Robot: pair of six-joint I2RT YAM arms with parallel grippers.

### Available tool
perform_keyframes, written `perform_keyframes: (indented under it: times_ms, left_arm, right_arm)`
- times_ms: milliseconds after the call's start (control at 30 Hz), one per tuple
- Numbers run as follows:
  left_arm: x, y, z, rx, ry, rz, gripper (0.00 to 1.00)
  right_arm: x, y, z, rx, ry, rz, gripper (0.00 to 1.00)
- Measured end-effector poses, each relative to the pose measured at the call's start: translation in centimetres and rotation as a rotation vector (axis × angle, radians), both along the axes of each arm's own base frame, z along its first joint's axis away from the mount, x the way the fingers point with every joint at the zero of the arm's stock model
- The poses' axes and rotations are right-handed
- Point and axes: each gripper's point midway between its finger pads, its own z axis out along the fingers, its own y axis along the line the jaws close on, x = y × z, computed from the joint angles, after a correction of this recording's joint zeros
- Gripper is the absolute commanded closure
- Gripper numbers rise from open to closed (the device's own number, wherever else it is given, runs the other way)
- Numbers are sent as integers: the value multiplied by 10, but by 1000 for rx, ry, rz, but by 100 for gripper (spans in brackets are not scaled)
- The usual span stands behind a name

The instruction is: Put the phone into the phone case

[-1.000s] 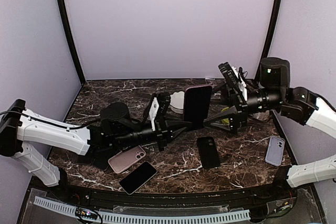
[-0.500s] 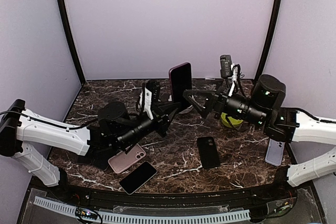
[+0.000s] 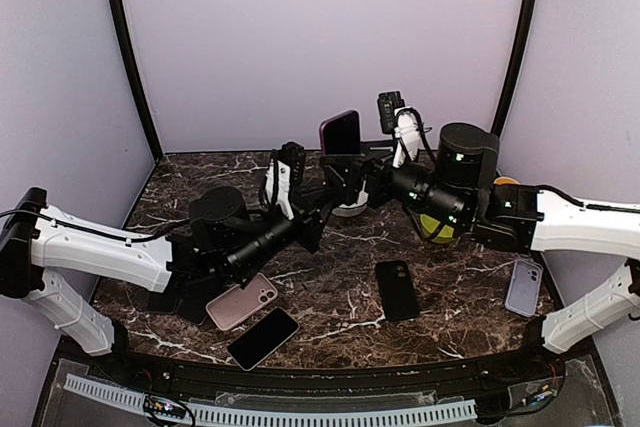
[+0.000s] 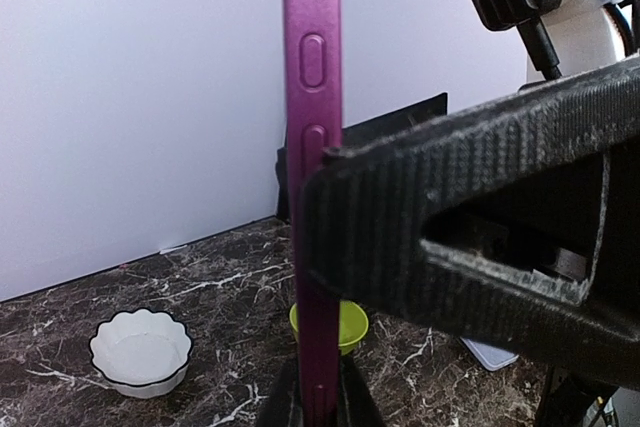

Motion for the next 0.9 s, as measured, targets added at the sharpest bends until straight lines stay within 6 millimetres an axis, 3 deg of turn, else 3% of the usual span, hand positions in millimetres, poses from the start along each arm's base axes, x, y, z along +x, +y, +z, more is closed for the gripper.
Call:
perform_keyframes:
  times_ms: [300, 433, 533, 567, 600, 633, 667, 733, 833, 900]
  left_arm:
    - [1, -4, -9, 28, 11, -8, 100]
    - [1, -4, -14, 45, 22, -11, 100]
    - [1, -4, -17, 48, 34, -12, 99]
    - [1, -4, -17, 49, 36, -14, 94]
    - [1, -4, -18, 51, 38, -15, 72]
    - [1, -5, -19, 51, 41, -17, 60]
    - [0, -5, -20, 57, 46, -22, 39]
    - [-2, -8, -22, 71, 51, -37, 21]
    - [-6, -10, -32, 142, 85, -66, 10]
    - [-5, -10, -38, 192, 113, -89, 9]
  right_arm:
    - [6, 5, -10, -68, -5, -28, 14]
    - [8, 7, -16, -88, -8, -36, 29]
    - [9, 6, -19, -113, -16, -46, 50]
    - [9, 5, -19, -116, -17, -48, 57]
    - [9, 5, -20, -119, -16, -48, 62]
    - [9, 5, -21, -120, -14, -48, 65]
    - [9, 4, -22, -124, -7, -48, 66]
    - [12, -2, -33, -162, 21, -71, 71]
    - [23, -19, -56, -238, 95, -128, 78]
    - [30, -34, -75, -293, 164, -172, 82]
